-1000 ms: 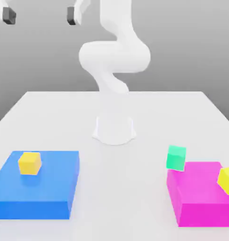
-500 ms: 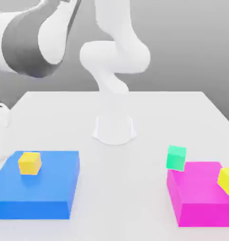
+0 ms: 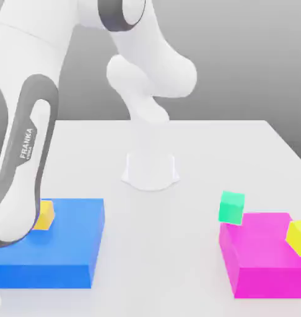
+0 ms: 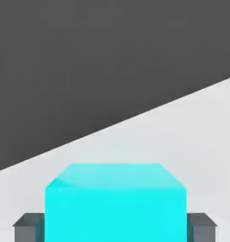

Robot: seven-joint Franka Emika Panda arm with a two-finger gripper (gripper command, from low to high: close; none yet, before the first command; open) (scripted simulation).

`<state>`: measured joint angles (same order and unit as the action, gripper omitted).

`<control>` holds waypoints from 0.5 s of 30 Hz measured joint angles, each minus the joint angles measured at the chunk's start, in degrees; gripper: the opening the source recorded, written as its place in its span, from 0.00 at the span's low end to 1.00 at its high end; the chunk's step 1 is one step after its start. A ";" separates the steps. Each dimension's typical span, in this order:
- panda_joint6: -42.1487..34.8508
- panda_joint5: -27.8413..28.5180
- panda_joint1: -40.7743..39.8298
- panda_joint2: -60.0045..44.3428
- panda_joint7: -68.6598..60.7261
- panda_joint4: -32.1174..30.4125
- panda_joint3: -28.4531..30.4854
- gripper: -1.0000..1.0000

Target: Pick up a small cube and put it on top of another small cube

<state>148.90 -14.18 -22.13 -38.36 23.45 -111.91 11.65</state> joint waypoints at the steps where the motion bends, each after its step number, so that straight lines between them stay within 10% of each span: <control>1: -0.02 -0.05 -0.01 0.00 -0.04 0.00 -0.01 0.00; 15: -8.14 6.05 16.20 24.23 16.43 -15.27 -2.06 0.00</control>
<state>140.76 -8.13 -5.93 -14.13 39.88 -127.18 9.59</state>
